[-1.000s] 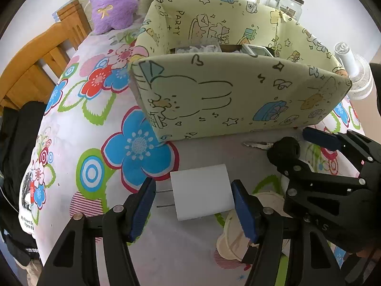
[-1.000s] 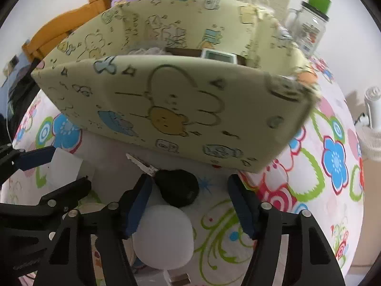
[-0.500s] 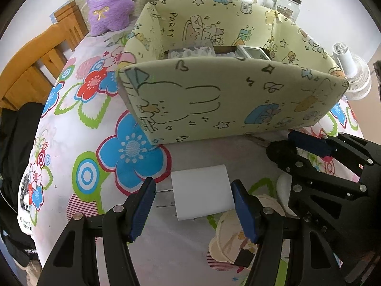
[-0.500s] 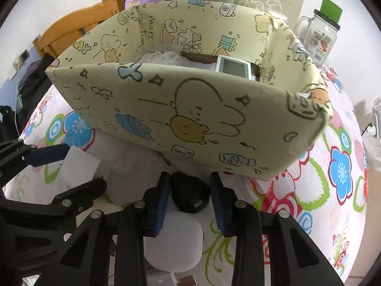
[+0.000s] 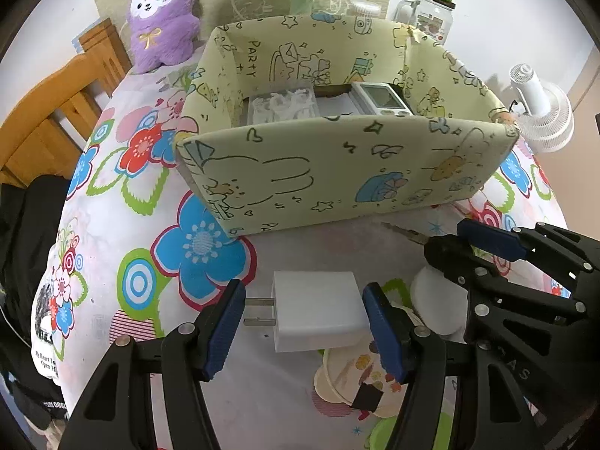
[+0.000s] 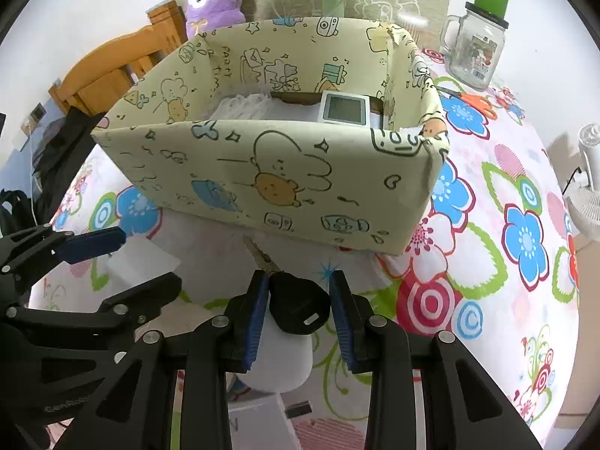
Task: Organize rigid objects
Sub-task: 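Grasp black car key fob with right gripper while left gripper holds the charger, then carry plug charger with left gripper while right gripper carries key fob to fabric box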
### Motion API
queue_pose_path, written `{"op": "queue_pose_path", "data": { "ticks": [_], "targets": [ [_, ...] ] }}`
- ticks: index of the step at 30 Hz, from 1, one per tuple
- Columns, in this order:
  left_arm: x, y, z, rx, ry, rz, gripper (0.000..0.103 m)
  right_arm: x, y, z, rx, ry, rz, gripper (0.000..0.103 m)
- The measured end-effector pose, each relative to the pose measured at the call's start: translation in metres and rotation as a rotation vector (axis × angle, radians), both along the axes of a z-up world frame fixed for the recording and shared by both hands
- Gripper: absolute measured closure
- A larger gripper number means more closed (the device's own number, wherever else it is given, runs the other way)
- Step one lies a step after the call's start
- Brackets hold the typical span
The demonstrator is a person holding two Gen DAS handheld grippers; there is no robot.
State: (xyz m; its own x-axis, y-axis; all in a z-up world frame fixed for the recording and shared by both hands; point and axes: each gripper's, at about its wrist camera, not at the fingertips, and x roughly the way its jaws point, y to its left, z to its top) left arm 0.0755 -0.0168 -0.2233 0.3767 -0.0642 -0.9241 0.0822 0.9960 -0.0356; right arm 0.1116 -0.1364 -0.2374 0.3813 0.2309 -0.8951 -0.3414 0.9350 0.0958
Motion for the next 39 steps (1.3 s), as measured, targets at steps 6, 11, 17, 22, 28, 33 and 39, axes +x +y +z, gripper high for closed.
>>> {"op": "queue_pose_path", "data": {
  "ticks": [6, 11, 17, 22, 28, 33, 39],
  "targets": [
    [-0.005, -0.004, 0.007, -0.003, -0.01, -0.012, 0.036, -0.003, -0.005, 0.009, 0.016, -0.003, -0.022, 0.067],
    [-0.008, -0.006, 0.017, -0.005, -0.024, -0.03, 0.036, -0.005, -0.008, 0.018, 0.016, -0.013, -0.047, 0.067],
    [-0.008, -0.008, 0.032, 0.002, -0.049, -0.054, 0.036, -0.013, -0.01, 0.029, 0.017, -0.032, -0.075, 0.067],
    [-0.011, -0.01, 0.041, 0.004, -0.058, -0.069, 0.036, -0.02, -0.013, 0.039, 0.01, -0.039, -0.097, 0.067],
    [-0.015, -0.012, 0.055, 0.012, -0.072, -0.082, 0.036, -0.027, -0.016, 0.054, -0.003, -0.041, -0.126, 0.067],
    [-0.017, -0.013, 0.069, 0.017, -0.092, -0.087, 0.036, -0.031, -0.016, 0.068, 0.004, -0.049, -0.139, 0.067],
    [-0.02, -0.011, 0.08, 0.009, -0.102, -0.086, 0.036, -0.034, -0.013, 0.081, -0.015, -0.043, -0.151, 0.067]
  ]
}}
